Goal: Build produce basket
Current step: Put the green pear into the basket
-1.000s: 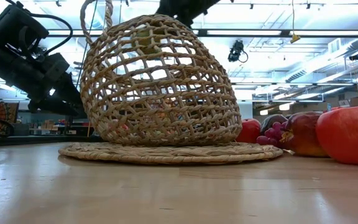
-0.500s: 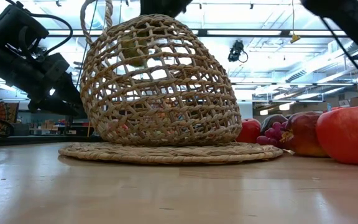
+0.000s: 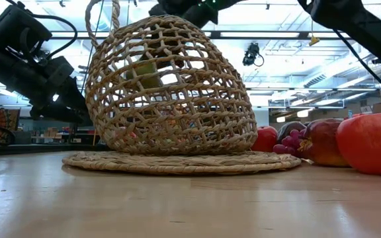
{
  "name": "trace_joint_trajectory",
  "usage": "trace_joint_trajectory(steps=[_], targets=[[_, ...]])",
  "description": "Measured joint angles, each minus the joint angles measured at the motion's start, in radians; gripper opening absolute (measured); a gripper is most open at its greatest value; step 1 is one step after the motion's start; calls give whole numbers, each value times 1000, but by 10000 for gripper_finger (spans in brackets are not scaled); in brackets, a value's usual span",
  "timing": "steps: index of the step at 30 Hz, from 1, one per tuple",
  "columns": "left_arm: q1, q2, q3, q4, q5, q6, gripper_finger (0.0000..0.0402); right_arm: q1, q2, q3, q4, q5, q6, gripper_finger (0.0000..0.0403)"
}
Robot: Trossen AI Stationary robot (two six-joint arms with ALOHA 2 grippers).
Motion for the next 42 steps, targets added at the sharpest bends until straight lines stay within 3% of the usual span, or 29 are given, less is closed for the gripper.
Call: trace_joint_trajectory(steps=[32, 39, 42], targets=[[0, 0, 0, 1, 0, 0, 357, 71, 0, -333, 97, -13, -38, 221], [0, 0, 0, 1, 0, 0, 357, 92, 1, -348, 134, 193, -81, 240], [0, 0, 0, 1, 0, 0, 357, 106, 1, -348, 143, 212, -107, 265]])
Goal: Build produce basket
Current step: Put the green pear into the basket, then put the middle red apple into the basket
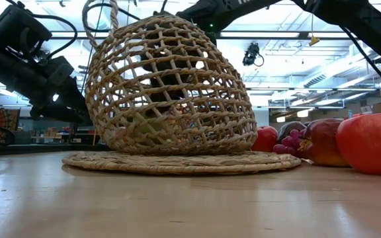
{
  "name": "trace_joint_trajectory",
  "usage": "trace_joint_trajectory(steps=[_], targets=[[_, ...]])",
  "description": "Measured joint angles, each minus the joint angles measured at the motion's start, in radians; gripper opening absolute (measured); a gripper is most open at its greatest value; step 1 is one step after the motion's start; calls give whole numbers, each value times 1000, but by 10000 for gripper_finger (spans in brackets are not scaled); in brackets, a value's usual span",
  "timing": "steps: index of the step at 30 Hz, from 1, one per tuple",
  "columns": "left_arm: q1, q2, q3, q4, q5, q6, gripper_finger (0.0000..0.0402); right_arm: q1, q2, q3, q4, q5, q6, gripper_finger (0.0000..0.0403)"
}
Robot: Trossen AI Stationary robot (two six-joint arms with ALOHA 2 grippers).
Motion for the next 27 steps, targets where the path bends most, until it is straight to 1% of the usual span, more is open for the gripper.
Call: trace_joint_trajectory(steps=[7, 11, 13, 17, 21, 27], targets=[[0, 0, 0, 0, 0, 0, 357, 22, 0, 5, -13, 4, -35, 324], [0, 0, 0, 0, 0, 0, 357, 26, -21, 6, -20, 62, -61, 343], [0, 0, 0, 0, 0, 0, 357, 26, -47, 7, -20, 85, -67, 348], [0, 0, 0, 0, 0, 0, 357, 26, -109, 7, -12, 96, -73, 349], [0, 0, 0, 0, 0, 0, 357, 26, -197, 8, 20, 140, -75, 348], [0, 0, 0, 0, 0, 0, 357, 23, -326, 9, 52, 145, -74, 348]])
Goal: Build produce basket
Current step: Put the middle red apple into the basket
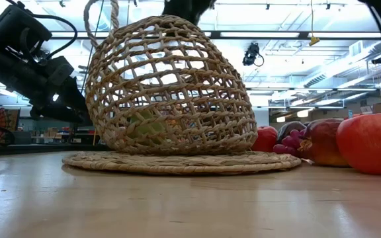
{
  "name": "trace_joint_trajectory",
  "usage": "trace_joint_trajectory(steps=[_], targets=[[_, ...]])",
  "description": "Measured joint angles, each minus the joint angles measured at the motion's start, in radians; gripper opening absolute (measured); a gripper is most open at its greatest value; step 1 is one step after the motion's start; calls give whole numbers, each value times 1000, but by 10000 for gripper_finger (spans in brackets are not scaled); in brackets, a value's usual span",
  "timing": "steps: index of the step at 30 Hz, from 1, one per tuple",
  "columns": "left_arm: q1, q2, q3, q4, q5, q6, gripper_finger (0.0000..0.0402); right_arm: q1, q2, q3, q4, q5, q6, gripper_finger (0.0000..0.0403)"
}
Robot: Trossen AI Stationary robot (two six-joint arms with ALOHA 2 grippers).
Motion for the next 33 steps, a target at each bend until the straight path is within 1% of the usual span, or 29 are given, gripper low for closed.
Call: trace_joint_trajectory(steps=[7, 12, 15, 17, 21, 27, 33], targets=[[0, 0, 0, 0, 0, 0, 357, -5, -158, 0, -16, 0, 4, 348], [0, 0, 0, 0, 0, 0, 357, 5, -246, 0, -127, 0, 31, 348], [0, 0, 0, 0, 0, 0, 357, 18, -298, -54, -186, 19, 82, 348], [0, 0, 0, 0, 0, 0, 357, 36, -338, -124, -195, 72, 109, 348], [0, 0, 0, 0, 0, 0, 357, 91, -449, -329, -156, 199, 146, 348], [0, 0, 0, 0, 0, 0, 357, 143, -652, -678, 32, 263, 242, 348], [0, 0, 0, 0, 0, 0, 357, 134, -822, -984, 139, 338, 357, 348]])
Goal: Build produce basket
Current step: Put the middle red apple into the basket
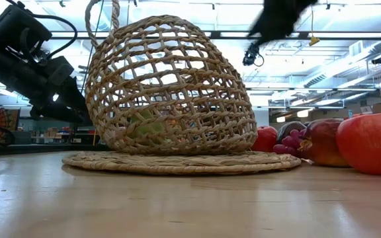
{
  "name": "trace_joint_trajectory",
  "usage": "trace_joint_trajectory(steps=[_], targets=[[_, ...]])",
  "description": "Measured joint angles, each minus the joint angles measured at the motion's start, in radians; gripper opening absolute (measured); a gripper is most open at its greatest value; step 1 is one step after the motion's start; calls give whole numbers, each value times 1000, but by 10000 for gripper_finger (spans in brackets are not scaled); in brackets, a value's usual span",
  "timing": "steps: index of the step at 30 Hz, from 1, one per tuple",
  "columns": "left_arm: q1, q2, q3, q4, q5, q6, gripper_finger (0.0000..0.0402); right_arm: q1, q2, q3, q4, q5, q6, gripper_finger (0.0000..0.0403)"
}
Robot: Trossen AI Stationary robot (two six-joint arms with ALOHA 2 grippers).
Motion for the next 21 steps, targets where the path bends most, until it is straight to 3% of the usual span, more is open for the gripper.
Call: trace_joint_trajectory(steps=[8, 12, 21], targets=[[0, 0, 0, 0, 0, 0, 357, -86, -118, -287, 75, 17, 119, 348], [0, 0, 0, 0, 0, 0, 357, -163, -99, -322, 113, -9, 95, 348], [0, 0, 0, 0, 0, 0, 357, -316, 21, -327, 227, -58, -153, 356]])
